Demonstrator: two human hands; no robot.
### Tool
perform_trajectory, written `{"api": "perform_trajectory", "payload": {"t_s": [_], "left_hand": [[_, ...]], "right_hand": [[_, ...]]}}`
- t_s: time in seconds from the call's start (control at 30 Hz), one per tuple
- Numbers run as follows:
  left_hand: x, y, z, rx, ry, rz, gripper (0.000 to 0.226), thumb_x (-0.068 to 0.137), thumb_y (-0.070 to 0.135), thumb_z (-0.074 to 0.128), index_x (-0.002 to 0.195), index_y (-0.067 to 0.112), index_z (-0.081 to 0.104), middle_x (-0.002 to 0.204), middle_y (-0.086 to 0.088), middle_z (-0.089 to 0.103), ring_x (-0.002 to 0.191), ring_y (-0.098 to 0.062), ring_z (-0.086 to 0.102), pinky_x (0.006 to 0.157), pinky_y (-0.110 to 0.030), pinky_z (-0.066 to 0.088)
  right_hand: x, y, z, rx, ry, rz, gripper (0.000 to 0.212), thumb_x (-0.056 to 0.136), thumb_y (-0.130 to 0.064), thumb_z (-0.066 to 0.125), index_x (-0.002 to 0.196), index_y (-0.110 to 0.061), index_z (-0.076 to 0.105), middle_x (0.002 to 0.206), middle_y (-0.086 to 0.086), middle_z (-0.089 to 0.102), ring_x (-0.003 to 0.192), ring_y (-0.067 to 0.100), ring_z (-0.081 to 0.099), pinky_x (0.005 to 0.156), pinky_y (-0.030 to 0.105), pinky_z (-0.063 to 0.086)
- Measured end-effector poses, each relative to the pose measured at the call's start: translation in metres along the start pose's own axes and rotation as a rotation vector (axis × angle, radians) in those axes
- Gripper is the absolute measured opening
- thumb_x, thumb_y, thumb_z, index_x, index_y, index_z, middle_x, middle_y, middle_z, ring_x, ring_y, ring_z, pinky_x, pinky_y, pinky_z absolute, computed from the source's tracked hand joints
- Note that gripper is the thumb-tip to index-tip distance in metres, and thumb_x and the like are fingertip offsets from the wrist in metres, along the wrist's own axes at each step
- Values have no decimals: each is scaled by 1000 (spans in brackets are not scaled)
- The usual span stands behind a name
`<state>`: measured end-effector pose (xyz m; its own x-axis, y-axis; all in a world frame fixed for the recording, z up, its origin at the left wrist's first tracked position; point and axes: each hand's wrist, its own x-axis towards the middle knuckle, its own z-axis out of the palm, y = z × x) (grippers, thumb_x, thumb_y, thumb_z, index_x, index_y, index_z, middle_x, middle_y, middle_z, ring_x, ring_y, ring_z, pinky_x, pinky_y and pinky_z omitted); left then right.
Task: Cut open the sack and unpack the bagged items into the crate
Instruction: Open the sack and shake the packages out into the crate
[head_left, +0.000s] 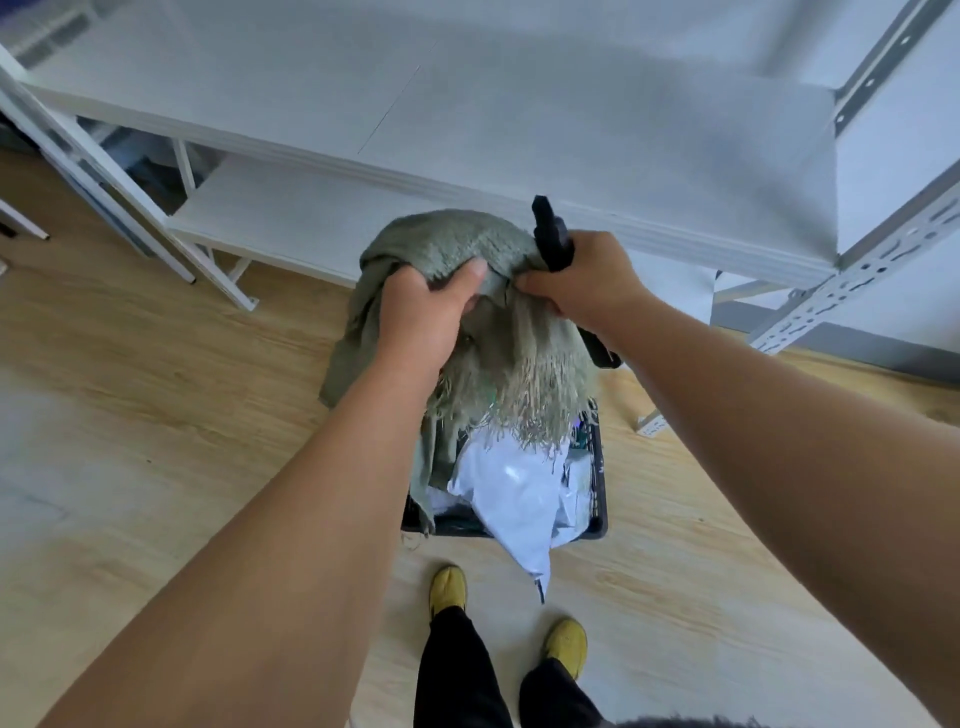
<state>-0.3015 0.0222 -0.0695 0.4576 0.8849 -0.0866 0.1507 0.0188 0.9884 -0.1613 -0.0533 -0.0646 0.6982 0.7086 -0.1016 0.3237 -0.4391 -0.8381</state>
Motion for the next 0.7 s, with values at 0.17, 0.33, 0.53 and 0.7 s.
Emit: {"api": "perform_trajectory", "payload": {"t_s": [0.17,0.33,0.53,0.7], "left_hand": [[-3,7,-2,-9,16,65,7,83,29,70,88,23,69,96,6,73,95,-16,69,93,-44,53],[0,9,-9,24,50,78,6,84,32,68,89,29,65,101,4,71,97,-18,68,93,-43,52],[-4,13,-18,51,118,118,12,84,34,68,93,27,64,98,6,71,95,-14,68,90,-43,54],[-4,36,-26,126,210,239,25,84,37,66,101,18,66,100,0,71,94,-17,68,88,-41,55]], "right_hand": [[2,-9,0,50,59,-65,30,76,-19,75,65,-22,47,64,0,55,67,24,56,69,41,51],[6,-18,1,63,14,-65,36,74,-19,76,62,-19,42,64,1,50,68,24,53,76,50,53],[0,-29,6,74,-26,-79,34,75,-18,76,65,-18,44,66,4,52,67,24,53,76,49,53],[-2,-56,0,110,-59,-146,32,76,-19,76,66,-15,46,68,8,53,67,24,54,75,50,53]]}}
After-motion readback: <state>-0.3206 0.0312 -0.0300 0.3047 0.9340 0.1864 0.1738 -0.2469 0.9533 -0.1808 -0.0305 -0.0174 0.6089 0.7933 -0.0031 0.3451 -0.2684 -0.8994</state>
